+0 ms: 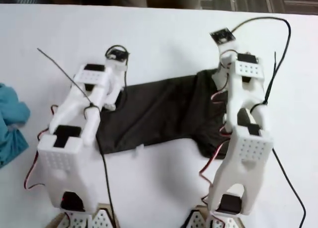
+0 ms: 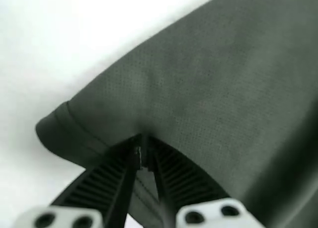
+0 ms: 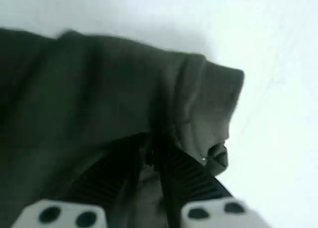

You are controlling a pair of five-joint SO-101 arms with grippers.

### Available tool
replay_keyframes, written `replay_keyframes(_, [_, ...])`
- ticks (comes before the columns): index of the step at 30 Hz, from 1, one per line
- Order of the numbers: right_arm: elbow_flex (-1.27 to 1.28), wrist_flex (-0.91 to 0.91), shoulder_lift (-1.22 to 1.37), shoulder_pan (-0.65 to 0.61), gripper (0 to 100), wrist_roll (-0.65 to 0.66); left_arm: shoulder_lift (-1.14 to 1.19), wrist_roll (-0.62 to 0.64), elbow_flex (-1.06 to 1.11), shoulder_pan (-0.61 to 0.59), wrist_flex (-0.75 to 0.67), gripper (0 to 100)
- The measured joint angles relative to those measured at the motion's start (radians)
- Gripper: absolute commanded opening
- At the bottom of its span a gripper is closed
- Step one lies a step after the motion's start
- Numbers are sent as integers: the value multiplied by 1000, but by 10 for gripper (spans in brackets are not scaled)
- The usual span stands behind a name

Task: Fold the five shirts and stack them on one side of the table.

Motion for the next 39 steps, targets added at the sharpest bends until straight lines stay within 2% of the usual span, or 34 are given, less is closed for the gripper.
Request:
replay_keyframes(8, [-183,49,132,133,20,58,18,-40,-17,-20,17,26])
replay_keyframes(14, [-293,157,146,143,20,100,31,-40,-63,-20,43,26])
replay_keyframes(19, [-454,279,147,87,20,100,38,-40,-236,-29,170,26])
replay_keyframes(23, [-612,402,147,34,22,103,38,-40,-451,-20,345,25])
replay_keyframes(26, [-732,517,147,41,22,68,38,-25,-589,14,483,26])
replay_keyframes(28, [-815,549,147,69,22,58,38,-18,-626,52,511,26])
replay_keyframes(33, [-918,594,147,153,22,78,-69,31,-552,181,485,27])
replay_keyframes(36, [-901,595,146,196,22,100,-212,54,-367,235,359,27])
replay_keyframes(39, [-847,597,147,190,22,104,-364,58,-107,230,178,27])
